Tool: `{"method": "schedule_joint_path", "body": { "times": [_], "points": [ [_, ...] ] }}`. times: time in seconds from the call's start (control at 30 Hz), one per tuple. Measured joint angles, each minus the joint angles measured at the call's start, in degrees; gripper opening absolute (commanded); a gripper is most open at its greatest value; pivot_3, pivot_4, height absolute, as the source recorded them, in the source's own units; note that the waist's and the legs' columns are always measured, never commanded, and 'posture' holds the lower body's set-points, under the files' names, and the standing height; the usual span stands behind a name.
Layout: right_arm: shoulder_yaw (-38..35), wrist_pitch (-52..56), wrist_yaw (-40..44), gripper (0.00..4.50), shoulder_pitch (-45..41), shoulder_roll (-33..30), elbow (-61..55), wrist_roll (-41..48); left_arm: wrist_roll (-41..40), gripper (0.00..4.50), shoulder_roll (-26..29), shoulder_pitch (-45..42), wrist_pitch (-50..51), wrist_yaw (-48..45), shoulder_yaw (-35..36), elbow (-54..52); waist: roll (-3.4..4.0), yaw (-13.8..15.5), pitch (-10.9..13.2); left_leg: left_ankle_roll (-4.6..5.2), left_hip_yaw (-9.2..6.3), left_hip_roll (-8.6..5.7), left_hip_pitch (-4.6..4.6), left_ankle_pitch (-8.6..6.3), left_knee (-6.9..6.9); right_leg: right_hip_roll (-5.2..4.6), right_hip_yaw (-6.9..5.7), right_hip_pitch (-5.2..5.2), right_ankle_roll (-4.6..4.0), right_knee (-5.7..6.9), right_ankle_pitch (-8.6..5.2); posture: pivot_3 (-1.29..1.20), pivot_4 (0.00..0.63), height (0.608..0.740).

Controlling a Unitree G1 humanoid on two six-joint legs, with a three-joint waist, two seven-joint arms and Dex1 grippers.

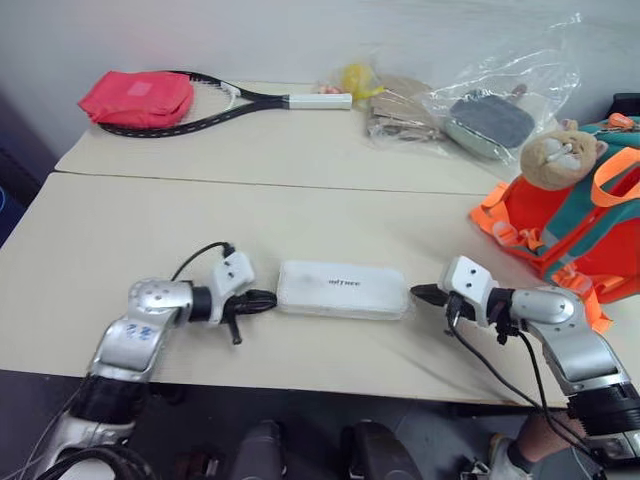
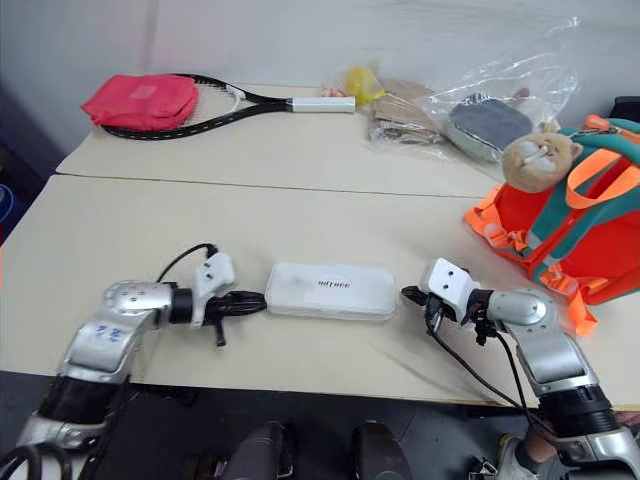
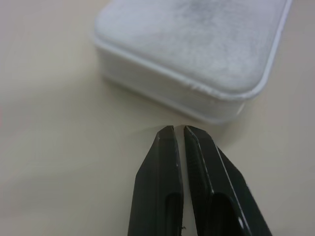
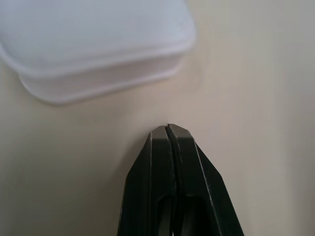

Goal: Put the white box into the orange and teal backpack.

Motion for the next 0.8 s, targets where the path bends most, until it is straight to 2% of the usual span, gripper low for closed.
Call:
{"method": "schedule_joint_path", "body": {
  "times": [0.07,0.13,0.2,0.27,0.37,0.43,0.5,0.67,0.8],
  "points": [
    [-0.09,-0.31,0.08,0.0,0.05,-0.14,0.34,-0.08,-0.91,0.33,2.89,2.76,-0.02,-0.53,1.5,-0.84,0.01,-0.12,-0.01,0.12,0.0,0.02,0.15,-0.07,-0.08,0.01,0.0,0.11,-0.03,0.0,-0.02,0.0,0.15,0.74],
    [-0.26,-0.69,0.26,0.0,0.38,-0.44,0.48,-0.04,-2.55,0.73,5.56,4.46,1.59,-0.95,3.26,-1.24,0.12,-0.33,-0.03,0.17,0.0,0.02,0.31,-0.11,-0.16,0.0,0.02,0.26,-0.06,-0.05,-0.03,0.0,0.15,0.74],
    [-0.87,-0.71,0.47,0.0,0.78,-0.55,0.82,0.05,-7.92,1.22,3.61,2.37,12.54,-0.04,6.63,0.63,0.35,-0.08,0.07,0.23,-0.05,0.01,0.66,-0.15,-0.22,0.0,-0.05,0.7,-0.08,-0.23,-0.04,0.0,0.15,0.74],
    [-1.21,-0.84,1.1,0.0,0.73,-0.56,1.4,0.25,-14.53,1.82,1.81,-2.75,27.55,1.18,10.41,3.86,0.24,0.24,0.13,0.22,-0.16,0.01,0.63,-0.16,-0.19,0.02,-0.14,0.72,-0.07,-0.24,-0.04,0.0,0.15,0.74],
    [-1.12,-1.59,3.36,0.0,0.14,-0.57,2.24,0.72,-20.87,2.76,3.24,-10.82,44.6,0.79,10.64,8.78,0.18,0.48,0.15,0.01,-0.18,-0.05,0.62,-0.14,-0.08,0.0,-0.14,0.78,-0.06,-0.25,-0.04,0.0,0.15,0.74],
    [-0.86,-2.37,4.65,0.0,-0.24,-0.6,2.59,0.81,-23.0,3.35,5.01,-14.64,51.77,0.17,8.77,12.04,0.18,0.44,0.15,-0.03,-0.17,-0.06,0.59,-0.16,-0.08,0.0,-0.12,0.79,-0.06,-0.35,-0.04,0.0,0.15,0.74],
    [-0.62,-2.9,5.47,0.0,-0.7,-0.67,2.98,0.8,-23.96,3.96,3.22,-20.76,57.5,2.25,7.55,19.82,0.19,0.45,0.15,-0.02,-0.15,-0.06,0.57,-0.17,-0.05,0.0,-0.1,0.78,-0.04,-0.37,-0.05,0.0,0.15,0.74],
    [0.43,-2.89,7.07,0.0,-1.73,-0.37,2.73,0.8,-25.19,3.96,-5.44,-30.94,60.44,8.47,9.74,36.25,0.16,0.52,0.16,-0.04,-0.15,-0.06,0.53,-0.16,0.04,0.01,-0.13,0.75,0.0,-0.35,-0.05,0.0,0.15,0.74],
    [1.43,-1.76,7.63,0.0,-2.01,0.31,1.8,0.89,-27.82,3.96,-6.81,-35.78,60.63,11.14,6.49,43.24,0.17,0.43,0.16,-0.07,-0.12,-0.06,0.54,-0.14,0.04,0.01,-0.09,0.74,0.01,-0.33,-0.04,0.0,0.15,0.74]
  ]
}}
